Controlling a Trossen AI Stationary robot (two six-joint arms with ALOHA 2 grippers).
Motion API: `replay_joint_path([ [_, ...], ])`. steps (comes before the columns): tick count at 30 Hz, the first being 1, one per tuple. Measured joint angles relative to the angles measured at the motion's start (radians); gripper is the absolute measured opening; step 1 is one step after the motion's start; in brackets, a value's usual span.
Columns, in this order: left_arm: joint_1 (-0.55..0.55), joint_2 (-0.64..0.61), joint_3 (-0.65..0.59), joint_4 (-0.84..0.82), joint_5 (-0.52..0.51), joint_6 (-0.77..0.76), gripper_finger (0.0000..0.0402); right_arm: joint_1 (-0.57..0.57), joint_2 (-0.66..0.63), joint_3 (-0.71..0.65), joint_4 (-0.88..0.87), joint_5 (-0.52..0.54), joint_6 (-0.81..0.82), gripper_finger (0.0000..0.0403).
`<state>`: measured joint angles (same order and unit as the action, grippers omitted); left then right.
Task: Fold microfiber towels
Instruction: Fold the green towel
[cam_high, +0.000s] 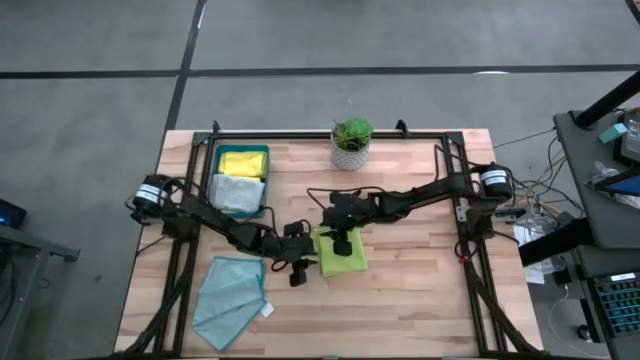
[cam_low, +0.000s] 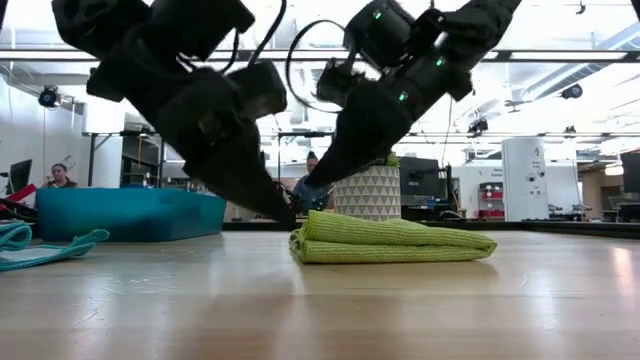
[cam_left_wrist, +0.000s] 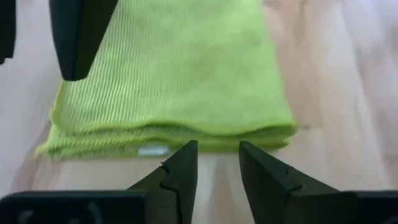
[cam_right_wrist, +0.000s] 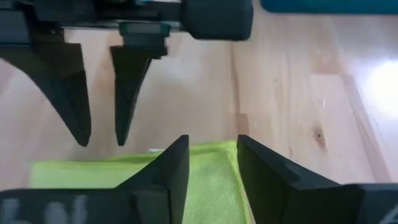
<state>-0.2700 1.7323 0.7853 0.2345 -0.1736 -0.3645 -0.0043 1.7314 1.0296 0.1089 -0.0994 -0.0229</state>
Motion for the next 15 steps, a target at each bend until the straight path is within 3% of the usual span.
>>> replay_joint_path([
  [6,-0.003,-0.018,0.026,0.0,-0.005,0.01,0.008,0.055,-0.101,-0.067,0.0,0.038,0.014,0.0077],
  [15,0.003,0.033,0.042,0.088,-0.113,0.06,0.0005,0.153,-0.172,-0.172,0.01,0.133,0.09,0.0012],
])
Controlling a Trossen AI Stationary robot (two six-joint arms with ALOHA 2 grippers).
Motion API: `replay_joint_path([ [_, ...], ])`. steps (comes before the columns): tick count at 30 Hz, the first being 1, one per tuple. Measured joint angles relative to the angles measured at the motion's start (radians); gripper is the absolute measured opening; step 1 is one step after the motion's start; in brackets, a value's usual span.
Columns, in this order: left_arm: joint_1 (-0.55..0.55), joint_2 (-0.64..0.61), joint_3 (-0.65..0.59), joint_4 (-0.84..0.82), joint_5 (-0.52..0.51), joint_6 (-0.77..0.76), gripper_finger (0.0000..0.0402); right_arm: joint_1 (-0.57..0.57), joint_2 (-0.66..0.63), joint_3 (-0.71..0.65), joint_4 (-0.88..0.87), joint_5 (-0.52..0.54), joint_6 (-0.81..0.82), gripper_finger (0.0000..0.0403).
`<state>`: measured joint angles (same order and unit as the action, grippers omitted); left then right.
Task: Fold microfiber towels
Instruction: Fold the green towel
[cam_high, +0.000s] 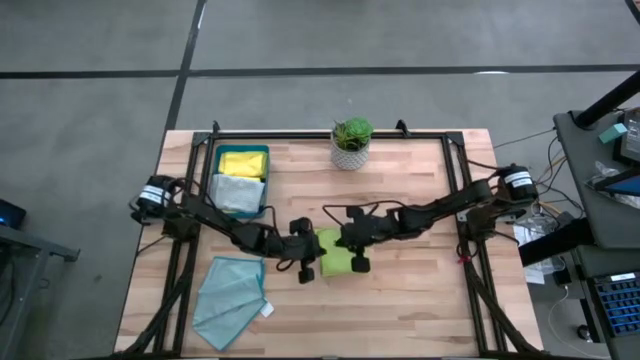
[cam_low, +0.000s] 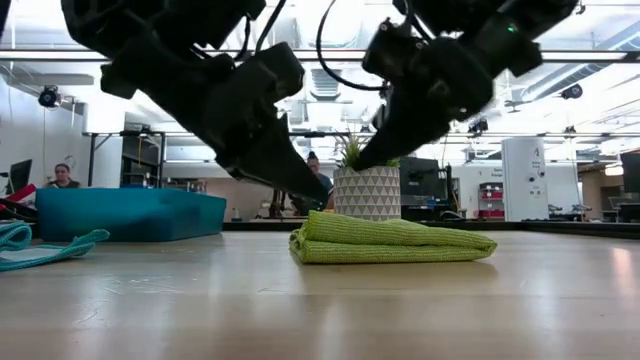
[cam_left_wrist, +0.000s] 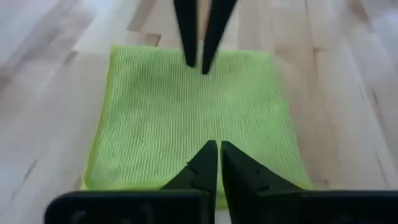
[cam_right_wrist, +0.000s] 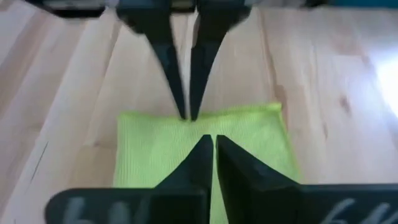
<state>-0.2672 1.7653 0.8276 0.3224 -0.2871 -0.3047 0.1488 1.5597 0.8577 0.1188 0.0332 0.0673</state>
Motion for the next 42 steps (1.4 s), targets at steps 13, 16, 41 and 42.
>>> replay_joint_path([
  [13,0.021,0.099,-0.003,-0.004,-0.027,-0.03,0.0001,0.024,0.004,-0.103,-0.002,0.136,0.098,0.0009],
  [16,0.021,0.098,-0.004,-0.021,-0.029,-0.031,0.0001,0.023,0.004,-0.126,-0.002,0.17,0.103,0.0009],
  [41,-0.007,-0.02,0.01,-0.109,0.023,-0.003,0.0001,0.084,-0.134,-0.164,-0.003,0.018,0.173,0.003],
  [42,-0.022,-0.025,0.022,-0.119,0.024,0.013,0.0001,0.1,-0.134,-0.164,-0.002,0.018,0.18,0.0039],
])
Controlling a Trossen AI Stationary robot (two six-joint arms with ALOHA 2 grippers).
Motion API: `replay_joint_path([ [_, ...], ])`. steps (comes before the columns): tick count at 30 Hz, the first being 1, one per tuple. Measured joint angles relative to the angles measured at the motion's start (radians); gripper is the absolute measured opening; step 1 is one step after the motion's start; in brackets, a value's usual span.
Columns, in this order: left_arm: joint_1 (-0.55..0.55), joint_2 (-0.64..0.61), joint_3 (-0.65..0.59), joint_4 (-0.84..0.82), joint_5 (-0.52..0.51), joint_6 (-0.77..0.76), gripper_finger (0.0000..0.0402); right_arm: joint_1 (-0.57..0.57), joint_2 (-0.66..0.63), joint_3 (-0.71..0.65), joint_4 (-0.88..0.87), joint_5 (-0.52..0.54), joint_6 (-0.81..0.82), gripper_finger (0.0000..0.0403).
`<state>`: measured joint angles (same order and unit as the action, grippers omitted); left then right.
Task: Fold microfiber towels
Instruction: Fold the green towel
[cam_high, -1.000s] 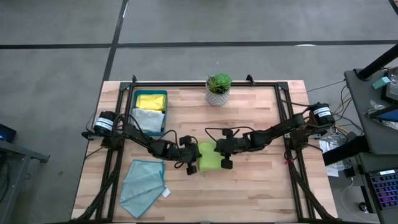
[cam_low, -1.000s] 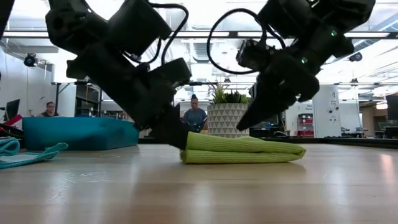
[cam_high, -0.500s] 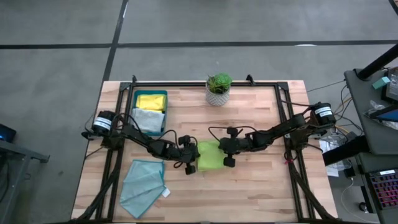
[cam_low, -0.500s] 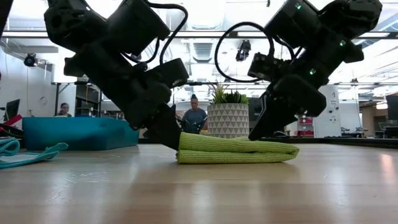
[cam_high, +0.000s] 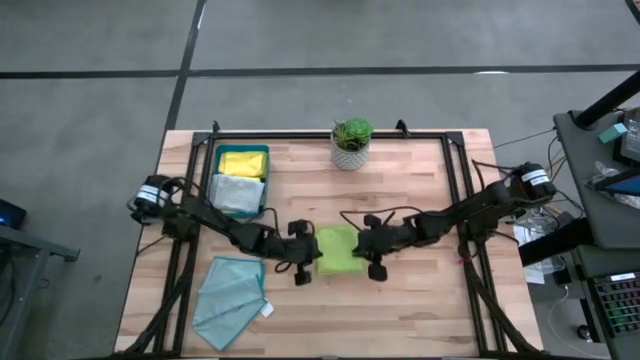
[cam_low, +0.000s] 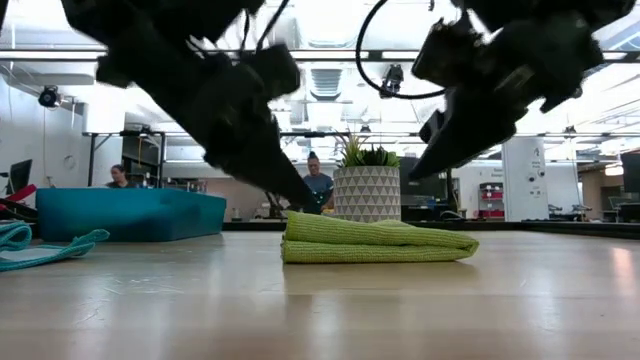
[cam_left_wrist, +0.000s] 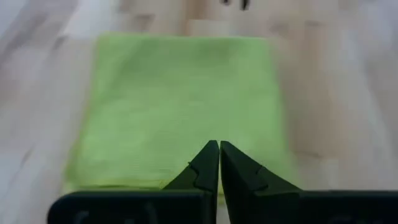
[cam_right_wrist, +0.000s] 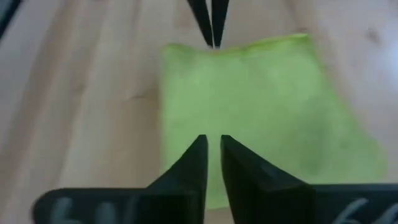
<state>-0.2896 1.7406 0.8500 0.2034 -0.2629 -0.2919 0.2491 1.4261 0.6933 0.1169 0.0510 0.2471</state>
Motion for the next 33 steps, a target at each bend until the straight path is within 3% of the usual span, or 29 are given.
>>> replay_joint_path([
  [6,-0.089,-0.005,0.114,-0.162,-0.035,0.017,0.0001,0.091,0.007,0.0,0.03,0.007,0.061,0.0109],
  [10,-0.121,-0.009,0.166,-0.196,-0.122,0.027,0.0001,0.146,0.013,0.0,0.049,0.054,0.071,0.0148],
  [14,-0.116,-0.012,0.186,-0.195,-0.183,0.154,0.0001,0.189,0.043,0.0,0.118,0.113,0.083,0.0171],
  [21,-0.019,-0.011,0.142,-0.195,-0.263,0.354,0.0001,0.203,0.11,0.012,0.155,0.18,0.095,0.0181],
  [26,0.055,-0.01,0.074,-0.139,-0.26,0.38,0.0001,0.203,0.189,0.07,0.15,0.203,0.053,0.0182],
  [33,0.082,-0.01,-0.012,0.012,-0.227,0.376,0.0001,0.199,0.277,0.132,0.139,0.35,-0.041,0.0182],
])
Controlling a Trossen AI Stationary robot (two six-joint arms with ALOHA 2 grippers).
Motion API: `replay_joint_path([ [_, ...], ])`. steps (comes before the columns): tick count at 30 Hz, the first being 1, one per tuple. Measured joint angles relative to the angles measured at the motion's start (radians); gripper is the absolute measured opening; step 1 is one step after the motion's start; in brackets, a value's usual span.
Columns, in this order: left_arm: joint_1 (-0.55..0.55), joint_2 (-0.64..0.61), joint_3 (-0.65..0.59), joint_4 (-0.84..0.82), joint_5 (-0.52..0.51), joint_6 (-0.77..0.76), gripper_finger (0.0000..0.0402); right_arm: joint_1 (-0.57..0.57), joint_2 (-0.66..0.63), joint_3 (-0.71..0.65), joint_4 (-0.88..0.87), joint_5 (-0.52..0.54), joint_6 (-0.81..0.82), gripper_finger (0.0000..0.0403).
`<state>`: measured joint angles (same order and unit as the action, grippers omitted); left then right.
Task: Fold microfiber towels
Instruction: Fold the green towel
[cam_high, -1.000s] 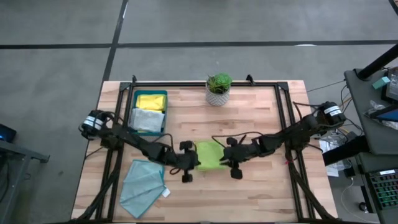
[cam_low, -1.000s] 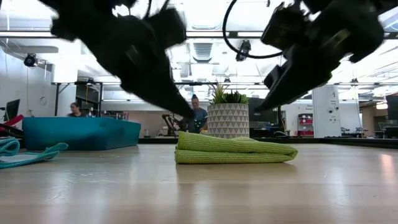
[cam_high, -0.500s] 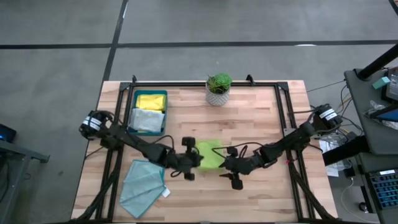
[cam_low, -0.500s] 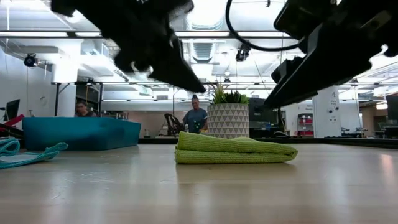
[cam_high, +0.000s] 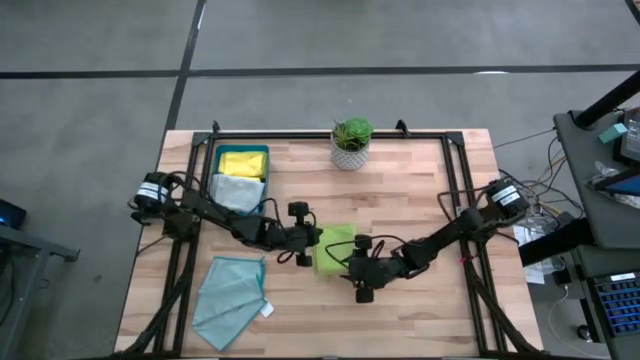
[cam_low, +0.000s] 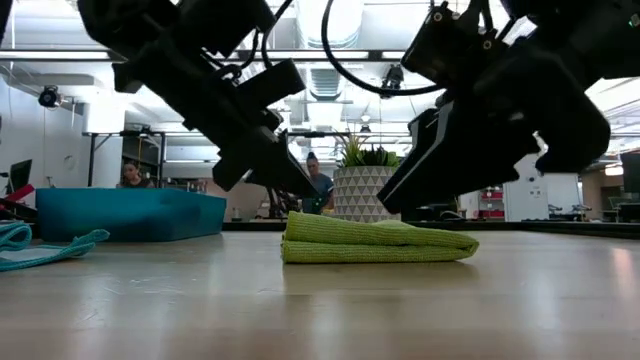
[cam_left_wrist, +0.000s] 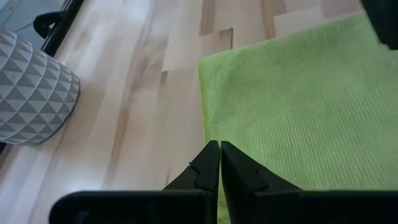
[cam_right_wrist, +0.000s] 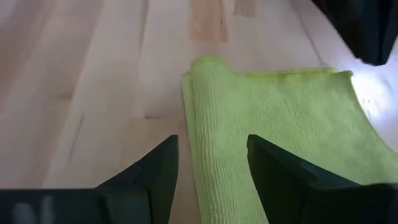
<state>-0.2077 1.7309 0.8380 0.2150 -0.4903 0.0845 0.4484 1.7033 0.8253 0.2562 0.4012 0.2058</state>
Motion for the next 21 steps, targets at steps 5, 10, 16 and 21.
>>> replay_joint_path([
  [5,0.001,0.0,-0.043,0.09,0.001,-0.008,0.0001,-0.009,0.027,0.014,-0.015,-0.003,-0.009,0.0182],
  [10,0.005,0.0,-0.06,0.145,0.001,-0.027,0.0001,-0.014,0.056,0.015,-0.011,-0.007,-0.009,0.0182],
  [16,0.006,0.0,-0.06,0.155,0.001,-0.027,0.0001,-0.024,0.106,0.016,-0.002,-0.008,-0.007,0.0169],
  [21,0.006,0.0,-0.06,0.169,0.001,-0.034,0.0001,-0.024,0.104,0.017,-0.007,-0.018,-0.005,0.0106],
])
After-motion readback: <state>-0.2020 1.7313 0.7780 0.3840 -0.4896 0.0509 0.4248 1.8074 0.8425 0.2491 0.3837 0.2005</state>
